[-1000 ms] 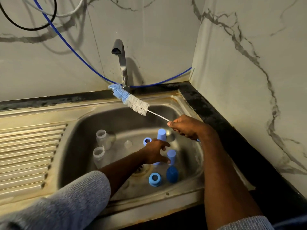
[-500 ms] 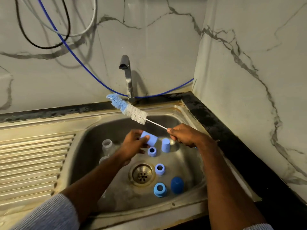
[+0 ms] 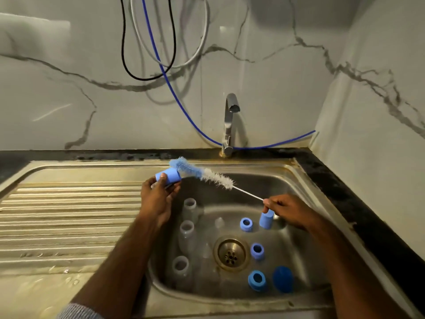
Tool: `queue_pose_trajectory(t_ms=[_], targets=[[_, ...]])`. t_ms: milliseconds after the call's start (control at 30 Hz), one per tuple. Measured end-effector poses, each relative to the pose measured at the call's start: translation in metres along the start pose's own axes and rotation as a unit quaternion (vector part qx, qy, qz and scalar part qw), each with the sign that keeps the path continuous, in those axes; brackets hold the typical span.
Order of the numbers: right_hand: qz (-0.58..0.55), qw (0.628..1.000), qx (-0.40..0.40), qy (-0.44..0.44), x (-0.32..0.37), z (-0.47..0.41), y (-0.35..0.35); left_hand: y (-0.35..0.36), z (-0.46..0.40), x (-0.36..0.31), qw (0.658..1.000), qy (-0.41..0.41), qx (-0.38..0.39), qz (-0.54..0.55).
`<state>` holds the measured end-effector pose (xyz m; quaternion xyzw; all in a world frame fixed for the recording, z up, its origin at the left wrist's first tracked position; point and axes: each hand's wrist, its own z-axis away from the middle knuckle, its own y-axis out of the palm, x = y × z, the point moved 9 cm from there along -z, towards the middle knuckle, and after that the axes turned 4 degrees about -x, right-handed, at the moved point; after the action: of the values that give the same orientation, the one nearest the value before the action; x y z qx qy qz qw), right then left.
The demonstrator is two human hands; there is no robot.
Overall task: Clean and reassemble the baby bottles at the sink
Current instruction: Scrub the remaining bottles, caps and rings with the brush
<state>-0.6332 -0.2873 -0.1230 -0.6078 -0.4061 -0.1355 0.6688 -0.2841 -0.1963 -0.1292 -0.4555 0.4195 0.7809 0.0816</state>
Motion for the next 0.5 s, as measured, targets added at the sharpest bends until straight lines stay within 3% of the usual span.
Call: queue_pose_trajectory(t_ms=[300,500], targets=[[-0.019,1.000,-0.016,0.018,-0.007,0.002,-0.005,-0.004,-0.006,-0.009,0.999,0.003,-0.012,0.040],[0.012,1.000,-0.001,-0.012,0.002,0.004,-0.002,0.010,0.003,-0.012,0.979,0.082,0.072,-0.171]])
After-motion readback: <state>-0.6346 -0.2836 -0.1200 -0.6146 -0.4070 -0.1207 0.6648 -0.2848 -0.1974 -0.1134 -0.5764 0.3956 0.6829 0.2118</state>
